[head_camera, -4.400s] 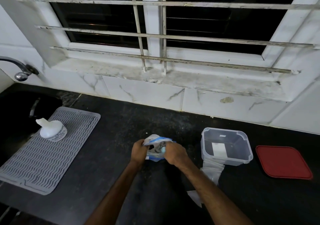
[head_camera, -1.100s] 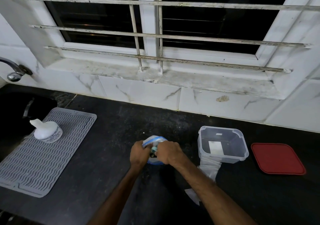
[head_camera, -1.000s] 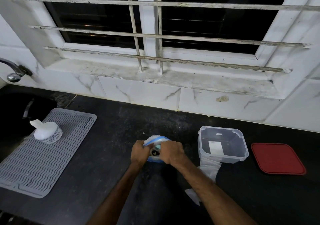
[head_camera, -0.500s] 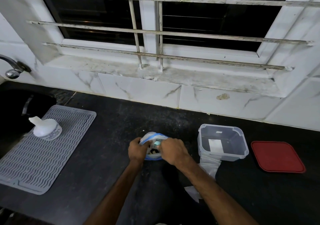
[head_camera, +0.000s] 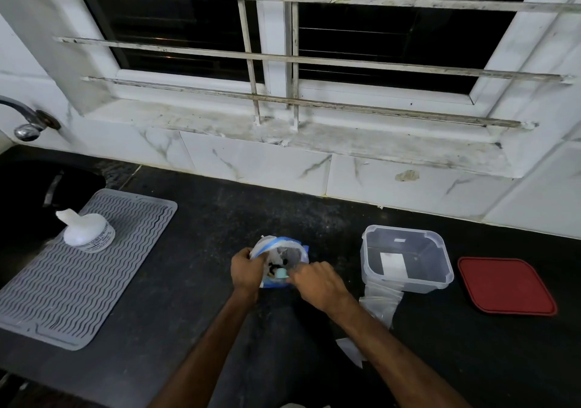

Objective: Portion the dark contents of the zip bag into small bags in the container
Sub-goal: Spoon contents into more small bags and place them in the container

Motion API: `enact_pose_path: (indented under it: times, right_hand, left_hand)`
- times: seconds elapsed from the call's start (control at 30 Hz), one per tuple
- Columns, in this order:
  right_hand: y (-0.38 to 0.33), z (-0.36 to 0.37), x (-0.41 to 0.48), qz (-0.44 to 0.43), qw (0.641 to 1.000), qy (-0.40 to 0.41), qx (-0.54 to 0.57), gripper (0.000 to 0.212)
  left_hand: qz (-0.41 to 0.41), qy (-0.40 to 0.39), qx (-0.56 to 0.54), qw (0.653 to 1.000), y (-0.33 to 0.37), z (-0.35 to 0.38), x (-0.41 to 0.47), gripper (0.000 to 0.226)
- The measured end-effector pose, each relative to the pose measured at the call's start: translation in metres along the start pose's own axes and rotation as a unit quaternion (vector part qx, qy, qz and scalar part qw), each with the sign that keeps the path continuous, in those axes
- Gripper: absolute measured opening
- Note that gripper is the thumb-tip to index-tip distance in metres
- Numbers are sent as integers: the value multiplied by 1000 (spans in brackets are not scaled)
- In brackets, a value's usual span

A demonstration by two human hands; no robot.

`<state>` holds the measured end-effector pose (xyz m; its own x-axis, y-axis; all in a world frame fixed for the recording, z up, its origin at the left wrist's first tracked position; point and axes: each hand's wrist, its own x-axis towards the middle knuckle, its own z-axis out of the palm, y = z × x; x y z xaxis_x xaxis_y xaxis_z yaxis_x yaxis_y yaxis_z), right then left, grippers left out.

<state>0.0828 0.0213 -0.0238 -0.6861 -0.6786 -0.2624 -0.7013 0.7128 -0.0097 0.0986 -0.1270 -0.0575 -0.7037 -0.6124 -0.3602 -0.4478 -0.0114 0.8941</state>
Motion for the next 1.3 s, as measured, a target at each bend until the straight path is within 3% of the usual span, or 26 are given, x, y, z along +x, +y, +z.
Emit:
enact_pose_path:
  times: [0.17, 0.43, 0.57, 0.83, 0.97, 1.17, 1.3]
  right_hand:
    - [-1, -6, 1, 41, 997, 65, 19, 31]
    - [5, -5, -1, 31, 999, 31, 15, 25]
    - [7, -13, 6, 85, 996, 22, 8, 25]
    - [-2, -5, 6, 115, 992, -47, 5, 27]
    - [3, -9, 2, 69, 993, -87, -29, 30]
    - [10, -20, -3, 53, 998, -31, -29, 26]
    - [15, -21, -5, 56, 998, 2, 0, 25]
  left_hand:
    - [25, 6, 16, 1000, 1, 7, -7, 5]
    - [8, 10, 15, 1000, -6, 2, -1, 7]
    - [12, -58, 43, 997, -11, 6, 1, 9]
    - [41, -163, -4, 986, -11, 1, -12, 41]
    - [34, -130, 0, 991, -24, 2, -9, 53]
    - [30, -152, -22, 988, -41, 8, 9, 74]
    - [14, -190, -60, 980, -26, 0, 3, 61]
